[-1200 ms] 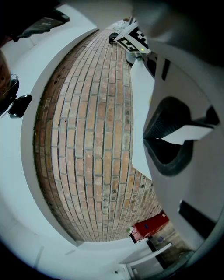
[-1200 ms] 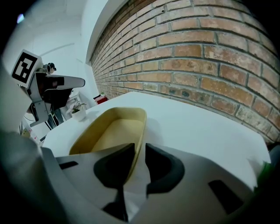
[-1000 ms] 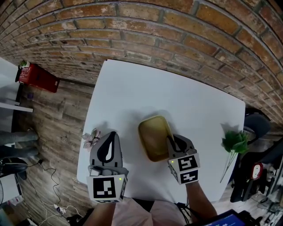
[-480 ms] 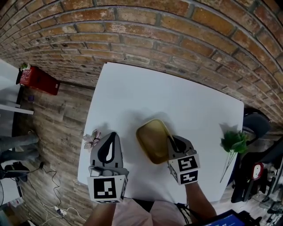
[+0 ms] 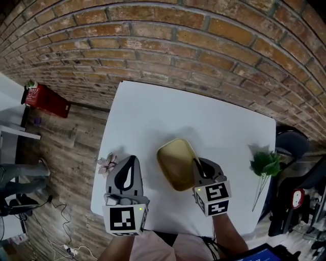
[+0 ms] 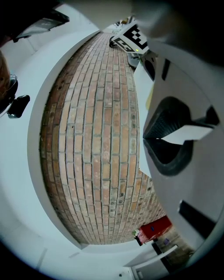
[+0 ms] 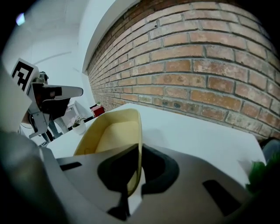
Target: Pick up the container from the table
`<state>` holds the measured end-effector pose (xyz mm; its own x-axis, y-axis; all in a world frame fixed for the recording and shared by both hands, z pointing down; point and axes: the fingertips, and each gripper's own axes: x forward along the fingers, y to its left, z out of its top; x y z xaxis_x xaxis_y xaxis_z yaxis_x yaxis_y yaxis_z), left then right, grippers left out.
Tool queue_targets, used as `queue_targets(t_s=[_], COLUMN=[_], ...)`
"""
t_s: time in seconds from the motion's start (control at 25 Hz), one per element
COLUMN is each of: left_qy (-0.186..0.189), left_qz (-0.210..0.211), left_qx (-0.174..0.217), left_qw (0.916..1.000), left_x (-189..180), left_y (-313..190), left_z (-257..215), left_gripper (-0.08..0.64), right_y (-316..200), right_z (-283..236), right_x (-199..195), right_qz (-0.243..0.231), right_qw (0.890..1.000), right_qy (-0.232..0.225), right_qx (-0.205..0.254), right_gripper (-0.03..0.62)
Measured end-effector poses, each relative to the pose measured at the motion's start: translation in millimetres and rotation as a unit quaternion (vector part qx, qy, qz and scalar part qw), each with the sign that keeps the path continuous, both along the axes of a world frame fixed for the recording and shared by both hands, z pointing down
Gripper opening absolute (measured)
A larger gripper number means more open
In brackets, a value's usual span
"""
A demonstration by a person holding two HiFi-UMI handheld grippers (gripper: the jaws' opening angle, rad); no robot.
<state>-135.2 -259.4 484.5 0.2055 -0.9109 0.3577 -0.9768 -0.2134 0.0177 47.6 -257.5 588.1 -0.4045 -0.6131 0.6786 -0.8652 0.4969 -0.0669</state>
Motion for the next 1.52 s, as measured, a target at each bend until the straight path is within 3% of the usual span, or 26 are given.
queue_targets(t_s=[0.64, 1.52], left_qy=[0.003, -0.005], left_qz=[0.014, 0.026], left_qx=[0.049, 0.129], left_qw=[0.9987, 0.9913], left_x=[26.6, 47.2], left_y=[12.5, 51.6], left_z=[-51.3, -126.8], left_gripper=[0.009, 0.009], right_y=[-2.7, 24.0], right_z=[-73.7, -171.8], right_x=[15.5, 38.9], right_qz=[0.019, 0.043], right_qw=[0.996, 0.981], right_qy=[-0.023, -0.038], right_qx=[0.079, 0.185], right_gripper=[0.005, 0.005])
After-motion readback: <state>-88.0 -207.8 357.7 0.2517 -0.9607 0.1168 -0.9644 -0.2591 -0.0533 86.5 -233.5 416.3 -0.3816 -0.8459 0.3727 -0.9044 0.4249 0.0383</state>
